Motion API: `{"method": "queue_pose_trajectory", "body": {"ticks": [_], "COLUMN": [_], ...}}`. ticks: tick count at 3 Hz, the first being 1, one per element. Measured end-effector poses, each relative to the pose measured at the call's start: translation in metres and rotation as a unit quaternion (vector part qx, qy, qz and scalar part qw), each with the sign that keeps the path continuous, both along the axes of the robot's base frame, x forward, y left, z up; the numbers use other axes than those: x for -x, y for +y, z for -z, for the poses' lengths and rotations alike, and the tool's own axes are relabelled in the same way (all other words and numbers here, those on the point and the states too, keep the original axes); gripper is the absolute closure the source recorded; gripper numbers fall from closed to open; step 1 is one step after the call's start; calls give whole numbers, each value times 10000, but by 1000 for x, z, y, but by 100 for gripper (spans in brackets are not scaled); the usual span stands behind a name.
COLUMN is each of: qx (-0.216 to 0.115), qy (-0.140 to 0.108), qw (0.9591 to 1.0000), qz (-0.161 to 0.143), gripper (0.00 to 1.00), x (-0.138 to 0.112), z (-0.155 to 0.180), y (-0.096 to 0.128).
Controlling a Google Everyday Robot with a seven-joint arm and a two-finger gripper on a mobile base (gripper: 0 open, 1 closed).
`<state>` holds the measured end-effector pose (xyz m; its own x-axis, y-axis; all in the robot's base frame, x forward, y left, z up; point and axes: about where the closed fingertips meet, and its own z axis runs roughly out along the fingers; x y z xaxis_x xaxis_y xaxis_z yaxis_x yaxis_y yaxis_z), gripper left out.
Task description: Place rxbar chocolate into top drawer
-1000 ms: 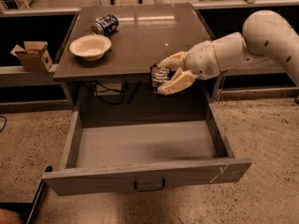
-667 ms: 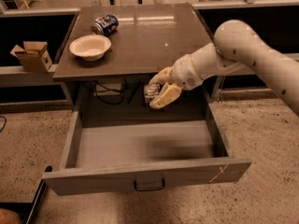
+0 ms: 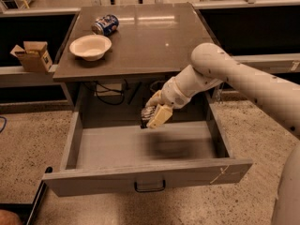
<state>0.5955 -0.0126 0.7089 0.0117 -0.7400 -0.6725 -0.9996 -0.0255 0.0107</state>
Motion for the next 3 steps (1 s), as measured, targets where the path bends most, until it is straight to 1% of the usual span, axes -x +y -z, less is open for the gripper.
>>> {"method": "queue_pose_trajectory", "body": {"ticks": [1,2,3], "qx": [5,-42,-41], "qy": [135,191,193], "qw": [9999,9998,9998], "qz": [-64,-52,-50], "gripper": [82,58,35], "x": [14,22,23], "z": [26,42,42], "y": [-2,-5,-5]}}
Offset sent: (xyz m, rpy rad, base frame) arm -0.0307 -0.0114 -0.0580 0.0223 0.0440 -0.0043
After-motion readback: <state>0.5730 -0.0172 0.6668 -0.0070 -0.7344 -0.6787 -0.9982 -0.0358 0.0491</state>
